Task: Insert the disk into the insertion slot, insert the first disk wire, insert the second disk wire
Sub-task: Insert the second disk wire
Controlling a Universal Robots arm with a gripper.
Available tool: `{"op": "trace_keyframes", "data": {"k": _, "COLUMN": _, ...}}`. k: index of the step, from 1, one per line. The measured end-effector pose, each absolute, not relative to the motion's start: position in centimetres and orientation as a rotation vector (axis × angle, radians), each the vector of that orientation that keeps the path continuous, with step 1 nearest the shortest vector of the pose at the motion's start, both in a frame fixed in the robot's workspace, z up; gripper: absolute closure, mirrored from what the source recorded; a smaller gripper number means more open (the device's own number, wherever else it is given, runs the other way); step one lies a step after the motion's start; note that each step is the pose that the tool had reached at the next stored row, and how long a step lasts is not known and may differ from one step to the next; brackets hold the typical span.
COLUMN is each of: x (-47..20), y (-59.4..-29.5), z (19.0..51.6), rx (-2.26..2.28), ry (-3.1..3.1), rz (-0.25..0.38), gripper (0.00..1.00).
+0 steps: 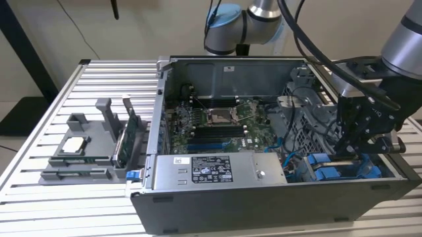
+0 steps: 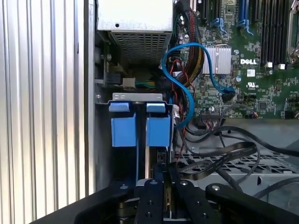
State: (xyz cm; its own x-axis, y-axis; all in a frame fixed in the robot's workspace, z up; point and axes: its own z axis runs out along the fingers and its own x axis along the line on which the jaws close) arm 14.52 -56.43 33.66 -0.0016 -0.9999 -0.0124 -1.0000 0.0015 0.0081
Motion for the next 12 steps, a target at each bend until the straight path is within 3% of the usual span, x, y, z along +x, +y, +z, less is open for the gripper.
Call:
{"op": "trace_keyframes", "data": {"k": 4, "x": 14.5, "y": -56.4, "z": 33.7, "rx": -2.215, "ry": 2.218, "rz": 0.029, "gripper": 0.83}}
{"op": "trace_keyframes", "data": {"k": 5, "x": 14.5, "y": -56.4, "z": 34.1, "rx": -2.215, "ry": 2.219, "rz": 0.029, "gripper": 0.76}}
{"op": "trace_keyframes", "data": {"k": 12, "x": 14.5, "y": -56.4, "z": 35.9, "rx": -2.214, "ry": 2.218, "rz": 0.031, "gripper": 0.76}}
